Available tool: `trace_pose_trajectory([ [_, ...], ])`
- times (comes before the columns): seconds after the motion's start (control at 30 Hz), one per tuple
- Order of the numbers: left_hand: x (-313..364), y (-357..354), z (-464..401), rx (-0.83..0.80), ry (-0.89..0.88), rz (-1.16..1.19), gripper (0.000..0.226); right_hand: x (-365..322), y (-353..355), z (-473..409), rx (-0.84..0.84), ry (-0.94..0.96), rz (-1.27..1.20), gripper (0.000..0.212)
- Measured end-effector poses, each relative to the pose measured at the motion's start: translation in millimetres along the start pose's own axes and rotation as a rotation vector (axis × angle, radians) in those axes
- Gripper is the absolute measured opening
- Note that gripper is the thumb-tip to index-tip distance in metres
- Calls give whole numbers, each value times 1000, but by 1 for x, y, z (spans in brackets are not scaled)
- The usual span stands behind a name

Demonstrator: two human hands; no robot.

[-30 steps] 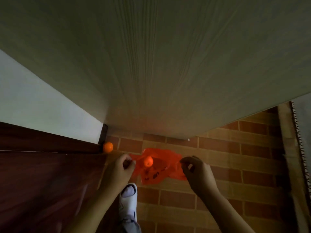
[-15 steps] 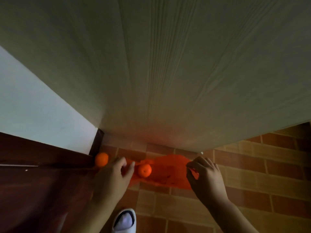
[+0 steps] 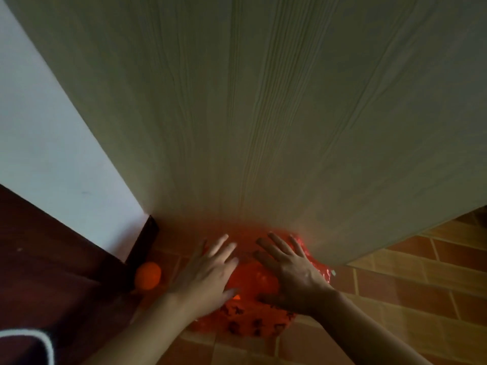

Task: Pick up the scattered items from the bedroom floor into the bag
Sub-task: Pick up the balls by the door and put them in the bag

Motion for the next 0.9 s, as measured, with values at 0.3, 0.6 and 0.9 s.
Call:
trace_pose_trajectory([
  [0.3,46,-72,17,34,-240,-16,69,12,-65,7,-128,-21,-30,114],
  [0.6,25,-126,0,49,-50,-45,78,38,-95,9,-131,-126,36,116],
  [0.9,-29,-89,-35,-43,270,166,109,22,-123,6,-115,84,184,119],
])
Point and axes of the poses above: each hand's wrist, its own z-axis away from the middle knuckle, its own y-axis out of the back of the hand, x = y × z, the point moved 5 cm from there along -z, towards the middle knuckle
